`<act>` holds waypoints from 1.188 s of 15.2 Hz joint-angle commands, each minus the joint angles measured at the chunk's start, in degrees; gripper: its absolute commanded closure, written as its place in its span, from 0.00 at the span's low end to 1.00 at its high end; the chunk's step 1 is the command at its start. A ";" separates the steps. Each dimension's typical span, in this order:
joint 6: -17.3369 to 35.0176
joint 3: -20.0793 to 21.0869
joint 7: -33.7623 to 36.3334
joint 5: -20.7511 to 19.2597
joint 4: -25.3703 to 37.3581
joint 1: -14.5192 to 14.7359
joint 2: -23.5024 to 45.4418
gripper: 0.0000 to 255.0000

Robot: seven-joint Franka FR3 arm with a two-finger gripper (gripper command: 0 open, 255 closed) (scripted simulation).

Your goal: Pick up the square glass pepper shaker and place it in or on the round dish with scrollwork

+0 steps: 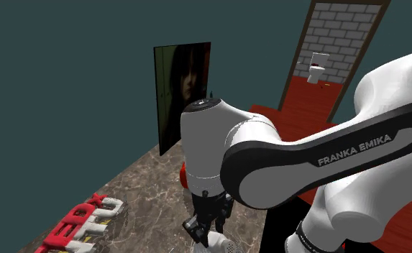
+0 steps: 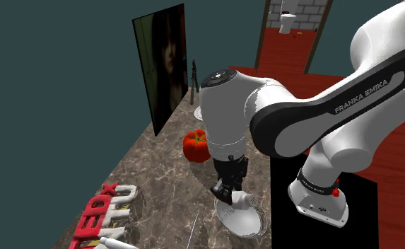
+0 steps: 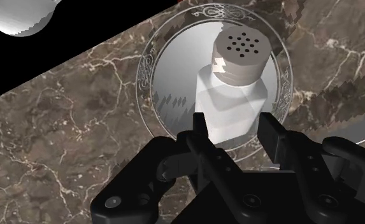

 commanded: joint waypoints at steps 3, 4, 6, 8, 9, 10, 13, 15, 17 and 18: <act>3.59 1.04 -0.06 0.23 -1.89 -0.11 1.68 1.00; 4.50 1.30 -0.07 0.27 -2.35 -0.15 2.14 1.00; 5.42 1.56 -0.08 0.31 -2.81 -0.19 2.61 1.00; 5.42 1.56 -0.08 0.31 -2.80 -0.19 2.62 1.00; 5.42 1.56 -0.08 0.31 -2.80 -0.19 2.62 1.00; 5.42 1.56 -0.08 0.31 -2.80 -0.19 2.62 1.00; 5.42 1.56 -0.08 0.31 -2.80 -0.19 2.62 0.00; 5.42 1.56 -0.08 0.31 -2.80 -0.19 2.62 0.00; 5.42 1.56 -0.08 0.31 -2.80 -0.19 2.62 0.00; 5.42 1.56 -0.08 0.31 -2.80 -0.19 2.62 0.00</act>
